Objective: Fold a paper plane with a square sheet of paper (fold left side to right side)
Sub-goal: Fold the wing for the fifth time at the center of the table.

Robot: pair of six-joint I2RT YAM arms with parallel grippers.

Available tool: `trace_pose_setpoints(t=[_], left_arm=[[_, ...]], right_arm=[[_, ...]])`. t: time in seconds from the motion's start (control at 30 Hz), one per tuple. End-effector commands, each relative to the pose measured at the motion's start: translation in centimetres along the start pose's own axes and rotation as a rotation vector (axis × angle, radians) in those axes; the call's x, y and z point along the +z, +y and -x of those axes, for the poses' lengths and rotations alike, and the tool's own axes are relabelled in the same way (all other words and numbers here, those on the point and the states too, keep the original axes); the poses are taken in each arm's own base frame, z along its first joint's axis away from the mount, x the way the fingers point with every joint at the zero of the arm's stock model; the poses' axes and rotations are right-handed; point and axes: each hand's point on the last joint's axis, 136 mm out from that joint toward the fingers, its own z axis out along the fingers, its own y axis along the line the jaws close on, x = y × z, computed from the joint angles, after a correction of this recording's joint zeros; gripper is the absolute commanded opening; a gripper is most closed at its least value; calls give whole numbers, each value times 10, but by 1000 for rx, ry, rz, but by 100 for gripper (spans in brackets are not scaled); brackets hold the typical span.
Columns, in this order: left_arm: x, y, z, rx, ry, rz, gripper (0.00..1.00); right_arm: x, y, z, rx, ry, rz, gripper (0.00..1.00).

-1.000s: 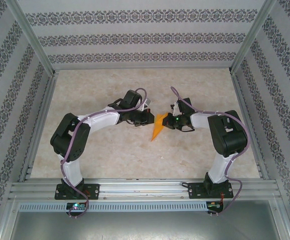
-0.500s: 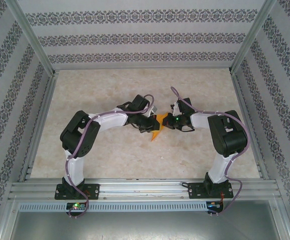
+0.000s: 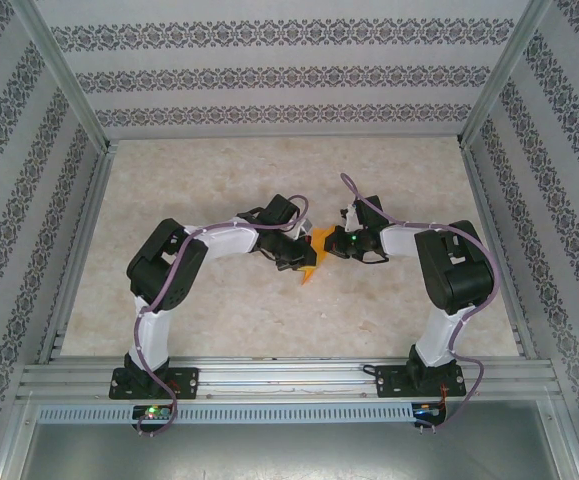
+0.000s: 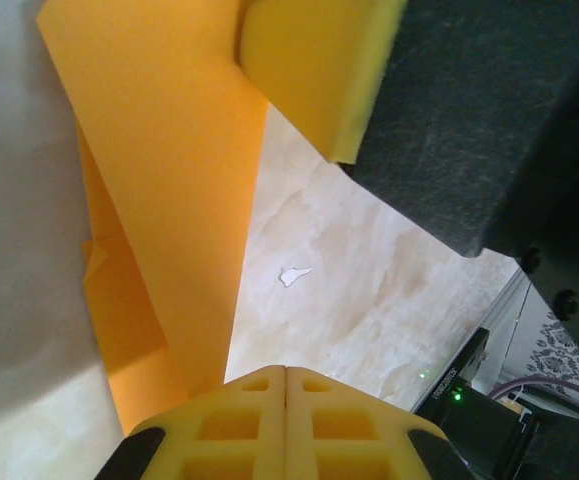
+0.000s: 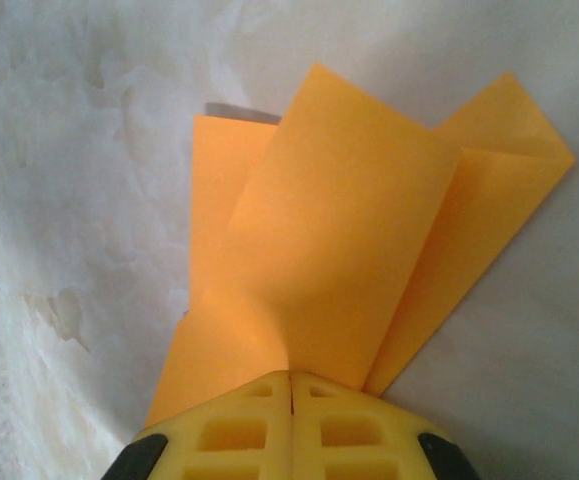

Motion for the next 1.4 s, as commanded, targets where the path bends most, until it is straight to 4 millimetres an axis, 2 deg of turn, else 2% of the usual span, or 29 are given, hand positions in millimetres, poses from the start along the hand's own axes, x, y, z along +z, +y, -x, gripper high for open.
trace_pose_setpoints(t=[0.0,0.47,1.07,1.23,1.37], left_arm=[[8,17,-7,-15,22,44,3],[14,35,-14,-38,37,83,2],[16,49,-19,-48,41,124,2],[18,55,-21,-52,51,139,1],[19,62,-24,-53,62,165,1]], right_arm=[[8,-42,-38,59,110,-143,0],[10,-40,-40,49,118,-146,0],[10,-39,-40,43,123,-149,0],[7,-26,-31,32,107,-109,0],[-3,1,-10,2,58,-44,0]])
